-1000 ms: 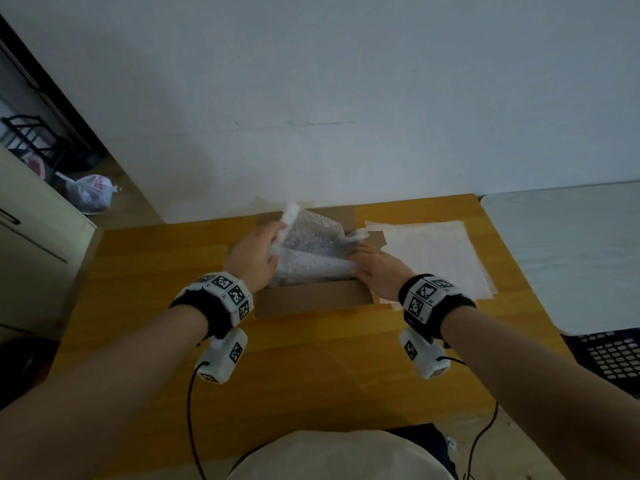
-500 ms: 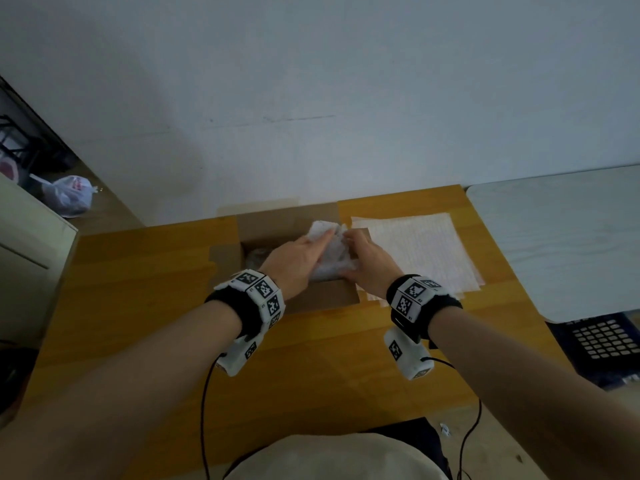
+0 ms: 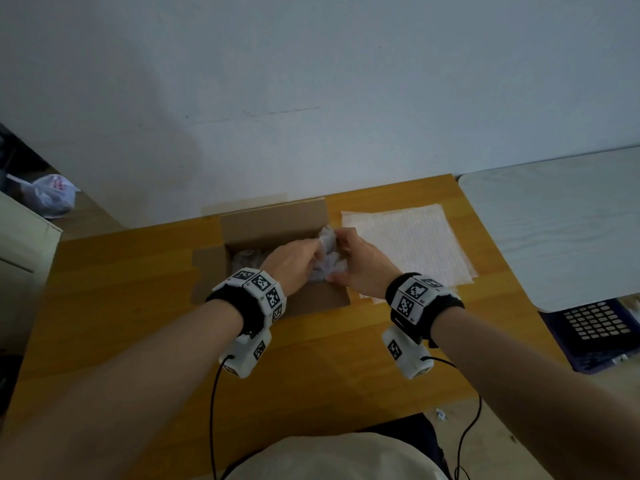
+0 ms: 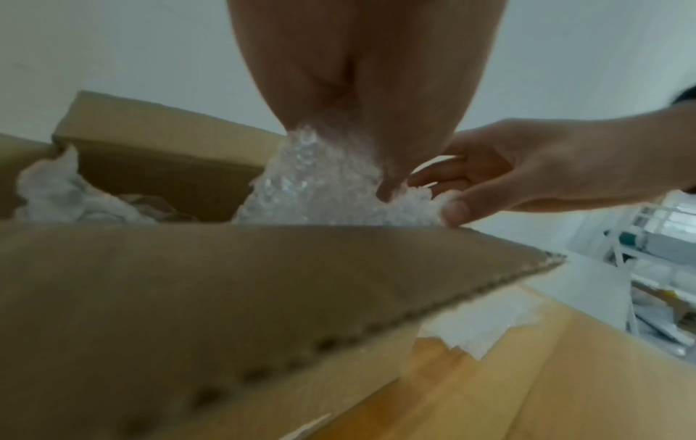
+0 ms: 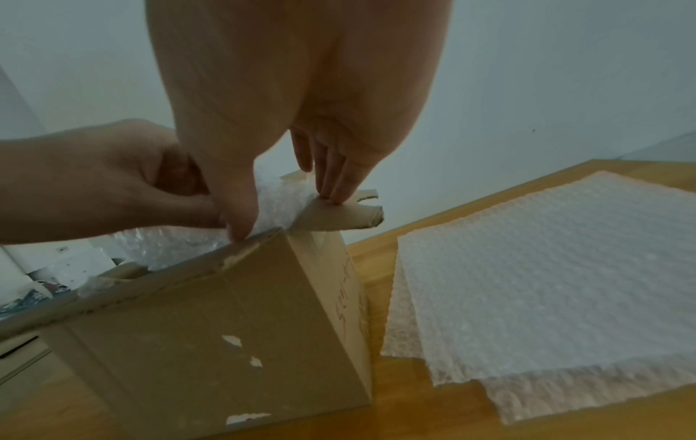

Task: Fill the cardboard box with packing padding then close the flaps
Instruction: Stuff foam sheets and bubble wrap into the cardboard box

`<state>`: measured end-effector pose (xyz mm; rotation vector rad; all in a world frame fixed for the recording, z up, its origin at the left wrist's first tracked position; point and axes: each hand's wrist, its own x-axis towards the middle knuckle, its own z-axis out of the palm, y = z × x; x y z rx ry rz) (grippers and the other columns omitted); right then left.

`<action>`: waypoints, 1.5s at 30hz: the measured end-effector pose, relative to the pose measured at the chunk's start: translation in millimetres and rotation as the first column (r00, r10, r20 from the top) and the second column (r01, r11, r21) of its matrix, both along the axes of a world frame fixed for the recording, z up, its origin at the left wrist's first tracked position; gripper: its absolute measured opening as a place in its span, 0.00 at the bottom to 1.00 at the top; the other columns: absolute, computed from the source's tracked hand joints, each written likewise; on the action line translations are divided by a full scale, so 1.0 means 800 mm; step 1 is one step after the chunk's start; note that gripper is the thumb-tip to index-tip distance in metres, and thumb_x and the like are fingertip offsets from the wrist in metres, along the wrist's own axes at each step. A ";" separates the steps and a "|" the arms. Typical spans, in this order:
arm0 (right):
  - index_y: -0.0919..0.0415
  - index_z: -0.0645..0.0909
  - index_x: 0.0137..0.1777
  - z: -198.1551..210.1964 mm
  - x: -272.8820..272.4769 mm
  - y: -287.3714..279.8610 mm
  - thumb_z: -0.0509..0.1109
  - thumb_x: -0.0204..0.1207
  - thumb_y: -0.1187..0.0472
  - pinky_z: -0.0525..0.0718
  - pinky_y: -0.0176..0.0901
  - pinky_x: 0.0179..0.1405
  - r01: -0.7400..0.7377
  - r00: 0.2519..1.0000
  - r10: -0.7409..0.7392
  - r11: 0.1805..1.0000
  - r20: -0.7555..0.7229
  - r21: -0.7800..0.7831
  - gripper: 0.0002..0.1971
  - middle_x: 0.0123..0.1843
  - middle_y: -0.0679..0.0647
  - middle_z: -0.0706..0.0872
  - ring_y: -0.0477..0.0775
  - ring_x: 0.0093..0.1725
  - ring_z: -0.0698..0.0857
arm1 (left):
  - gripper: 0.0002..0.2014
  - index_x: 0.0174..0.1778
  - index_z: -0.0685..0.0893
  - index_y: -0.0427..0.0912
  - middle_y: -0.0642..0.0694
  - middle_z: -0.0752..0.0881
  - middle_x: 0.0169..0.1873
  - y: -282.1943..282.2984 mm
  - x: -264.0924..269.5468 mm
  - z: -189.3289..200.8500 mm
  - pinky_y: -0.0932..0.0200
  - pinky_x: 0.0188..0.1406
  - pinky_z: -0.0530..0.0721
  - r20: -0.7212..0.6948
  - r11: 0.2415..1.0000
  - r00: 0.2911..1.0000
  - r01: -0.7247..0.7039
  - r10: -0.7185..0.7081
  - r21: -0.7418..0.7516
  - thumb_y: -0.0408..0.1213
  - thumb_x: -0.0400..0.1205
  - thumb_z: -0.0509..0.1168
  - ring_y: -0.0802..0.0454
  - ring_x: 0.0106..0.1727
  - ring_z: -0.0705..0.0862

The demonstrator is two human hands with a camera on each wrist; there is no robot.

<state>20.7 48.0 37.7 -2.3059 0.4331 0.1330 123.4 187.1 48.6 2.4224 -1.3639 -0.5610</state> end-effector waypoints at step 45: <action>0.62 0.66 0.78 0.005 0.006 0.009 0.52 0.84 0.67 0.46 0.41 0.82 -0.301 0.950 0.263 0.912 -0.168 -0.278 0.22 0.84 0.56 0.60 0.54 0.85 0.48 | 0.25 0.78 0.63 0.48 0.45 0.73 0.73 0.052 0.017 0.019 0.56 0.67 0.77 -0.093 1.000 0.995 -0.025 0.025 0.005 0.31 0.84 0.56 0.49 0.68 0.78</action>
